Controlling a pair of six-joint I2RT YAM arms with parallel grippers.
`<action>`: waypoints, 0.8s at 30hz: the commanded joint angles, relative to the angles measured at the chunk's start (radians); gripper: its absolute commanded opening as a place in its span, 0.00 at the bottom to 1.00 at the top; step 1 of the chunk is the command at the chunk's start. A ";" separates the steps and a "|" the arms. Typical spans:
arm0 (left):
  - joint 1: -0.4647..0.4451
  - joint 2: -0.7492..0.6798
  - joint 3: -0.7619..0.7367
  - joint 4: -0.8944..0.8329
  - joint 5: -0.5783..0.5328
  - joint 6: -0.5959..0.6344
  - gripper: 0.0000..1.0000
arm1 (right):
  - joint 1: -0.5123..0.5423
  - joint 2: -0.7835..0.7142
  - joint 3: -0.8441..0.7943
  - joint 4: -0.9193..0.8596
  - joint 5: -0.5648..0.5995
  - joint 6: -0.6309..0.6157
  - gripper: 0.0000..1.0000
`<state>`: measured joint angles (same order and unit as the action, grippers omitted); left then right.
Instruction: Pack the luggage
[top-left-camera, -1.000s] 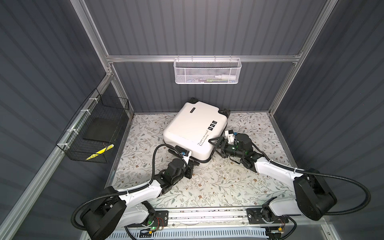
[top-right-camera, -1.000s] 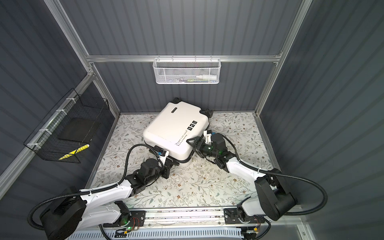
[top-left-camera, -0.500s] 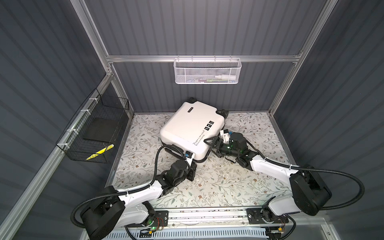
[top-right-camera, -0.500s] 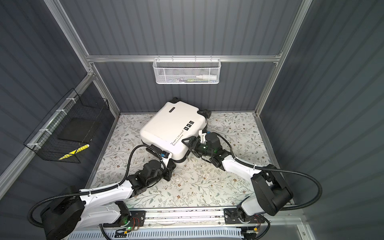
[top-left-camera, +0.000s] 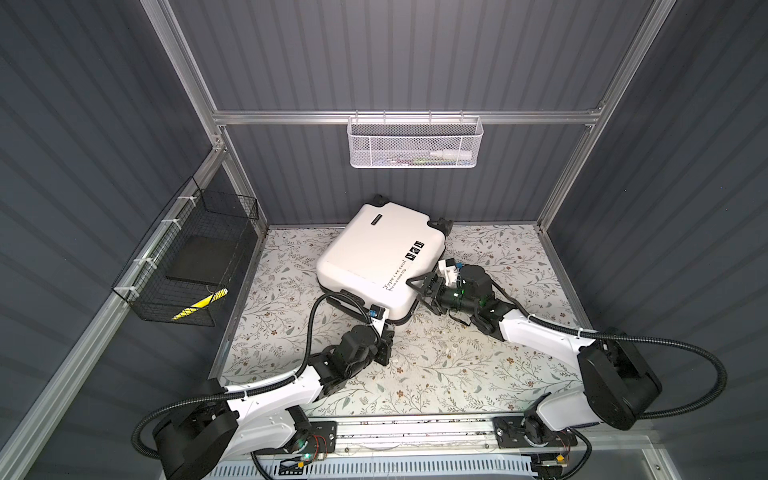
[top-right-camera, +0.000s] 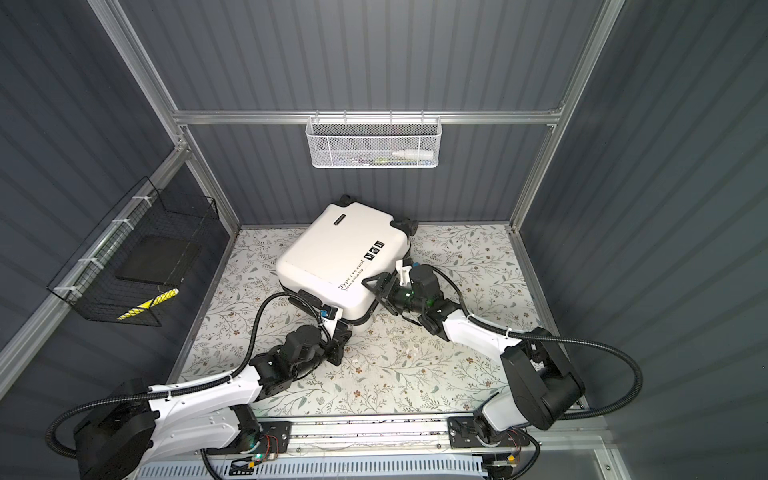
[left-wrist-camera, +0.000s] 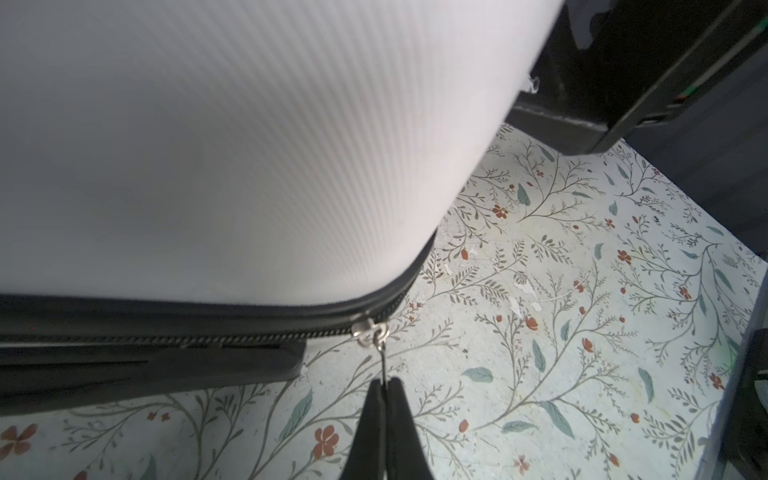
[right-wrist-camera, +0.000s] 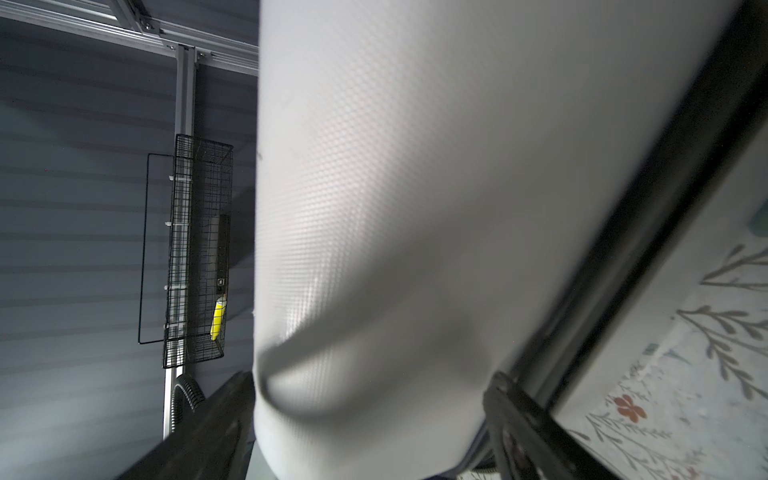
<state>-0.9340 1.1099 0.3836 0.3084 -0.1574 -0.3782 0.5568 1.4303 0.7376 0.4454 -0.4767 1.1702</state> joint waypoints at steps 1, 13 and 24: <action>-0.026 -0.031 0.002 0.043 0.048 -0.011 0.00 | -0.053 -0.058 -0.078 0.059 -0.046 -0.014 0.88; -0.026 -0.024 0.026 0.010 0.052 -0.004 0.00 | -0.126 -0.108 -0.245 0.055 -0.175 -0.360 0.75; -0.026 0.005 0.052 0.001 0.061 0.002 0.00 | -0.119 -0.015 -0.261 0.117 -0.290 -0.545 0.63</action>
<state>-0.9413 1.1091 0.3939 0.2928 -0.1566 -0.3813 0.4347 1.3876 0.4767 0.5323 -0.7231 0.6968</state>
